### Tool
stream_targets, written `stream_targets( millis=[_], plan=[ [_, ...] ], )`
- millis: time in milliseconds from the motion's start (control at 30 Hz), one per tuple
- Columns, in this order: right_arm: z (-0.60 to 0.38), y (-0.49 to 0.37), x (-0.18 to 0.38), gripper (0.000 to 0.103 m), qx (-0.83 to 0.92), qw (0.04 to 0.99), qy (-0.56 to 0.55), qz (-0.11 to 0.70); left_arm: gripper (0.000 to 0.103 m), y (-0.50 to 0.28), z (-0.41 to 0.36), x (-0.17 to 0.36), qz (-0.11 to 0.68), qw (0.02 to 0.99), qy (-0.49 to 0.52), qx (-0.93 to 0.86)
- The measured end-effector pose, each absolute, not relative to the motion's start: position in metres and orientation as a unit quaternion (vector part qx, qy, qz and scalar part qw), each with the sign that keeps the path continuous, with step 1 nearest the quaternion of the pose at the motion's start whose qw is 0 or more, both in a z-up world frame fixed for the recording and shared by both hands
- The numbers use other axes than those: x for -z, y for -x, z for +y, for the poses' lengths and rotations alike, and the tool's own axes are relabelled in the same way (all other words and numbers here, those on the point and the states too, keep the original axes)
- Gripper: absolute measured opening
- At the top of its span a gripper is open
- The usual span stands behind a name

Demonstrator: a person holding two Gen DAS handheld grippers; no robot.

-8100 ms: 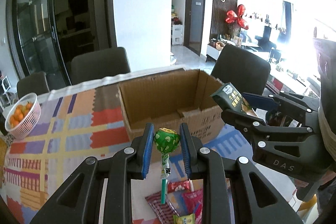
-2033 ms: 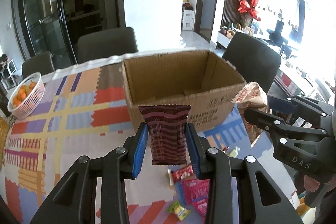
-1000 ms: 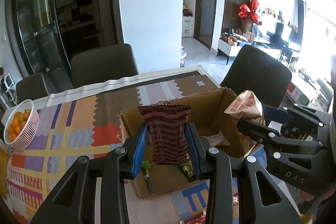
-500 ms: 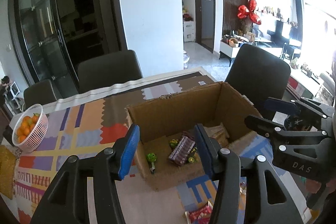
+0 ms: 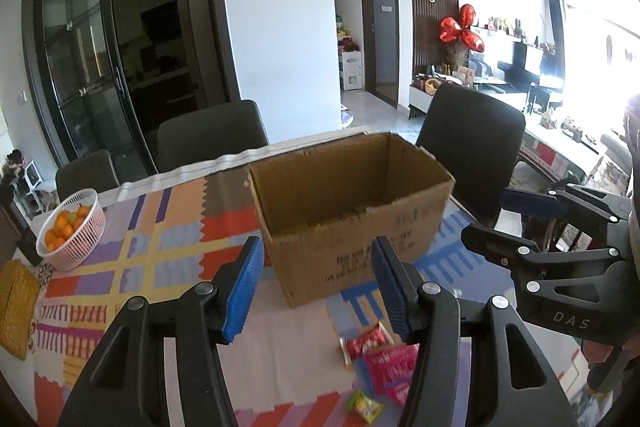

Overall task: Organize snacks
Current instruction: 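Open both grippers over the box to drop the bag and bar, then grasp the pink hawthorn bag with the right gripper while the left grasps the green candy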

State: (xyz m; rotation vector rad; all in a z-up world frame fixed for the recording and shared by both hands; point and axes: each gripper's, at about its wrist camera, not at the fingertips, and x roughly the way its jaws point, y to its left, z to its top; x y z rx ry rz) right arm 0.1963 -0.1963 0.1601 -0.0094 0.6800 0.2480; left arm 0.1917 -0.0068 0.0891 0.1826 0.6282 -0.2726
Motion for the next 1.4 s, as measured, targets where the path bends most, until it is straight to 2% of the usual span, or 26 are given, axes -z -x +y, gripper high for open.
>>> stream_targets(
  millis=[167, 700, 1033, 1400],
  plan=[
    [-0.189, -0.171, -0.151, 0.058, -0.122, 0.932, 0.013, 0.341, 0.055, -0.171, 0.002, -0.073, 0.320, 0.932, -0.092, 0.145],
    [-0.148, -0.127, -0.084, 0.058, -0.145, 0.888, 0.039, 0.435, 0.055, -0.127, 0.022, 0.005, 0.372, 0.895, -0.137, 0.203],
    [-0.133, -0.125, -0.031, 0.058, -0.142, 0.853, 0.039, 0.501, 0.055, -0.132, 0.028, 0.052, 0.408, 0.865, -0.144, 0.254],
    [-0.132, -0.136, -0.004, 0.058, -0.121, 0.836, 0.032, 0.534, 0.055, -0.145, 0.025, 0.081, 0.439, 0.846, -0.118, 0.280]
  ],
)
